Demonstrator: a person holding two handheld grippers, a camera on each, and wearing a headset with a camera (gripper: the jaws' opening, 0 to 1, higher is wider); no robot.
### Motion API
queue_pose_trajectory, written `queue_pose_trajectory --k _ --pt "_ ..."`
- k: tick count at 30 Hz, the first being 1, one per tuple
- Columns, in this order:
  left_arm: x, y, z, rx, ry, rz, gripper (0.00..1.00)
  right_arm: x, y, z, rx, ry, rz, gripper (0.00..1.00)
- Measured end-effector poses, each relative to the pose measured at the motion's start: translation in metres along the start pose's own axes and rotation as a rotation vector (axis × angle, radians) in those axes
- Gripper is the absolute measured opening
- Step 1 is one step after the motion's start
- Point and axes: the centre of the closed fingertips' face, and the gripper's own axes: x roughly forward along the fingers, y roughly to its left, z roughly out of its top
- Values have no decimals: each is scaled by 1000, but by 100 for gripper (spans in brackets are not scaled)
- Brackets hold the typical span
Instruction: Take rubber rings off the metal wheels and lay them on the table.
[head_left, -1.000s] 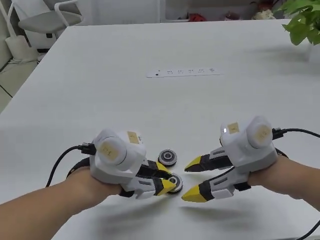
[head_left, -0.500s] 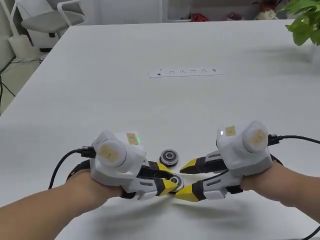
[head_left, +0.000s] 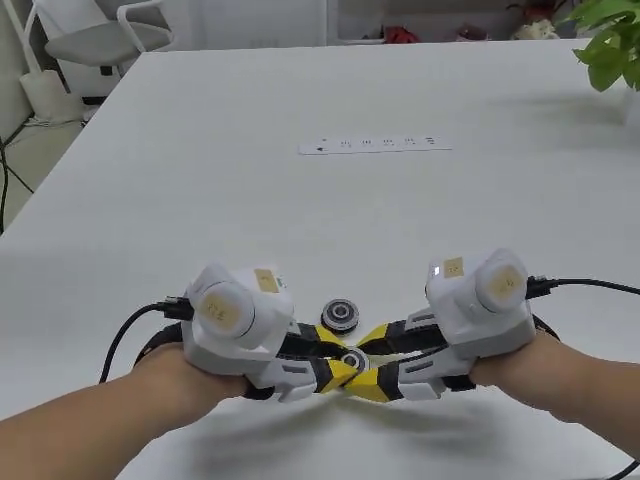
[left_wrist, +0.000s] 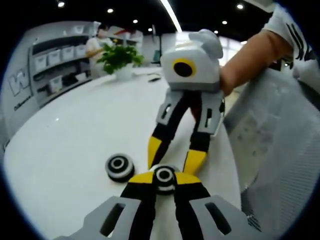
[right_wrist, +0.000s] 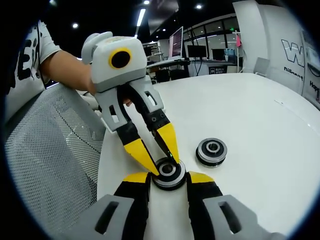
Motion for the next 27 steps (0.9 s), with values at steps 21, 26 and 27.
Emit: queue_pose_trajectory --k 21,26,27 --pt "0 1 0 1 -11 8 14 -12 -1 -7 -18 41 13 18" --pt "0 1 0 -1 -11 11 14 -15 -3 -13 6 57 13 7" --pt "0 1 0 0 -11 12 14 -15 -3 -13 8 57 11 6"
